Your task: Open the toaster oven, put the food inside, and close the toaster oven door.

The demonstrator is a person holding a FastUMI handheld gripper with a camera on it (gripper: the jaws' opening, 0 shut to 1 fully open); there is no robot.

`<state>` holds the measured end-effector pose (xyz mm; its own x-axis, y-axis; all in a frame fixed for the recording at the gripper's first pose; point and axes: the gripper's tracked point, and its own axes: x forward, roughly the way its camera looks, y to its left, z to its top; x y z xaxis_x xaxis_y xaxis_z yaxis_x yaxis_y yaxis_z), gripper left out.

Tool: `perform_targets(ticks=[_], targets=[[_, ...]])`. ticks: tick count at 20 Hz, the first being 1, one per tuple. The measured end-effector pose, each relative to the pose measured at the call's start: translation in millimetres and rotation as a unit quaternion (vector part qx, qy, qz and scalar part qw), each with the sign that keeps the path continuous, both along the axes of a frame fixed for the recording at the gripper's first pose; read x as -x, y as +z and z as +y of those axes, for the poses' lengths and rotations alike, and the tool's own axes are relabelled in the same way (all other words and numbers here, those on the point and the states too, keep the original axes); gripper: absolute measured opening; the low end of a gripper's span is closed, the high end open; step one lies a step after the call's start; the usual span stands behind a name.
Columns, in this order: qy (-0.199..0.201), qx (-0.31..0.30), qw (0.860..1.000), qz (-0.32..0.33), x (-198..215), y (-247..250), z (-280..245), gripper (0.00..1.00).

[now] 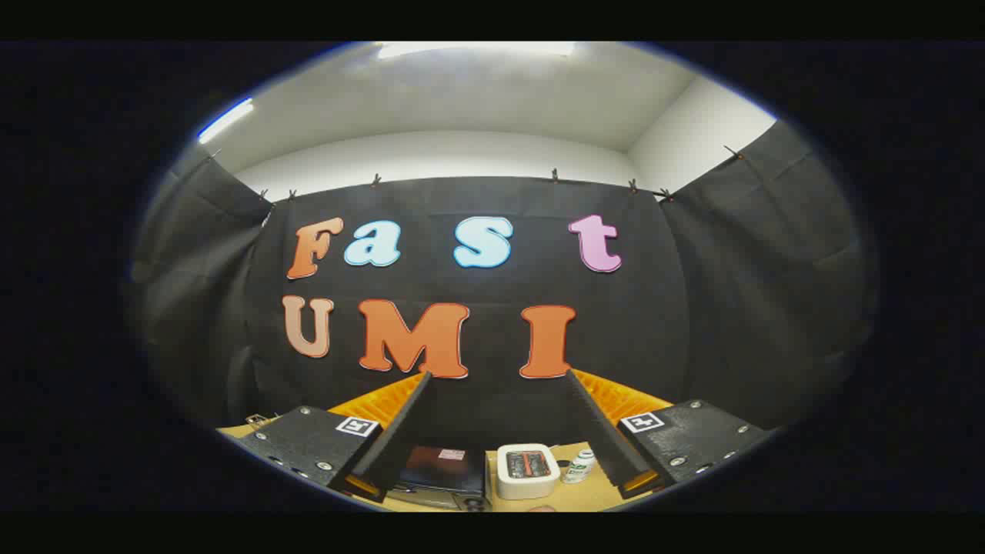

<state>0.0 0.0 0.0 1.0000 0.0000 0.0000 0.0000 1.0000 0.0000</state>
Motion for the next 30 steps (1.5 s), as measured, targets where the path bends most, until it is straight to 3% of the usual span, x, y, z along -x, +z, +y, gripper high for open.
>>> perform_targets(ticks=[15,23,30], targets=[[0.005,-0.014,0.999,0.051,1,-36,15,0.98],[0.02,-0.068,0.99,0.119,-15,-99,49,0.98],[0.063,-0.061,0.98,0.181,-15,-167,112,0.98]])
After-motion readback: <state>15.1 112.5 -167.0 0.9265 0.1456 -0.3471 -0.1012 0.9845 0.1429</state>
